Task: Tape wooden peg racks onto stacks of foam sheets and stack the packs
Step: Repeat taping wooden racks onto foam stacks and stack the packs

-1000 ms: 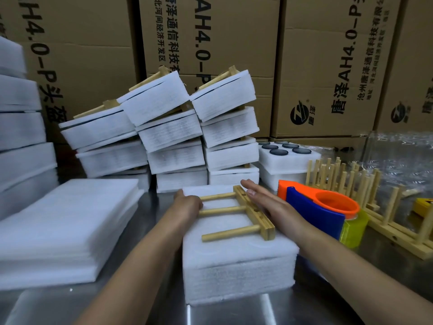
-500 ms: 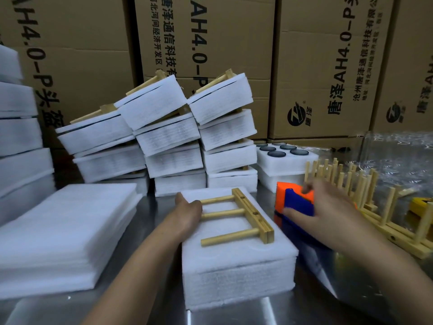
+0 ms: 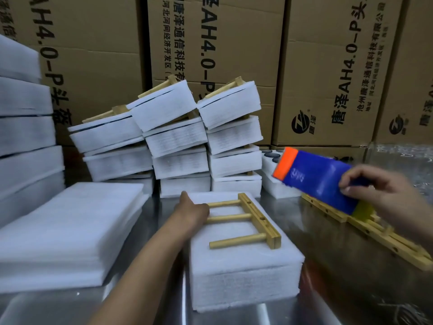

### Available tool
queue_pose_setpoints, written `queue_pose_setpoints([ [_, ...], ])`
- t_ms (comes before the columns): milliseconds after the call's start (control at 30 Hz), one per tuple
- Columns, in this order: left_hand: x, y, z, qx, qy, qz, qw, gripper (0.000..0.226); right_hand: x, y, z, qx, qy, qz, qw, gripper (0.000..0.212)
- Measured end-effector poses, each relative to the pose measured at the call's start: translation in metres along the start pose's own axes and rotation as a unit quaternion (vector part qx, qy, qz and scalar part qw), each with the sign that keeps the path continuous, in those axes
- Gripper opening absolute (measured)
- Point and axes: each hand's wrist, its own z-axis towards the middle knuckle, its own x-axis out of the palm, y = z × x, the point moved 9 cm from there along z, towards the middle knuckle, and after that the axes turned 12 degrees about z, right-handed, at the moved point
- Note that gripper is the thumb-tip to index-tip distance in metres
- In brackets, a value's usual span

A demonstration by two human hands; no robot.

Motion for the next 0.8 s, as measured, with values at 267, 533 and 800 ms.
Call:
queue_pose_setpoints([
  [267, -0.010, -0.045, -0.025, 0.125, 0.118, -0.453, 0.875, 0.073, 0.053, 0.065, 0.016, 0.006, 0.175, 0.263, 0.949, 0.006],
  [533, -0.012, -0.037, -0.019, 0.072, 0.140, -0.529, 0.834, 0.011, 0.085, 0.059, 0.032, 0.051, 0.229, 0.250, 0.939, 0.007],
  [800, 0.002, -0.029, -0.022, -0.015, 0.193, -0.564, 0.803, 0.020, 0.092, 0.049, 0.041, 0.058, 0.272, 0.232, 0.932, 0.020],
])
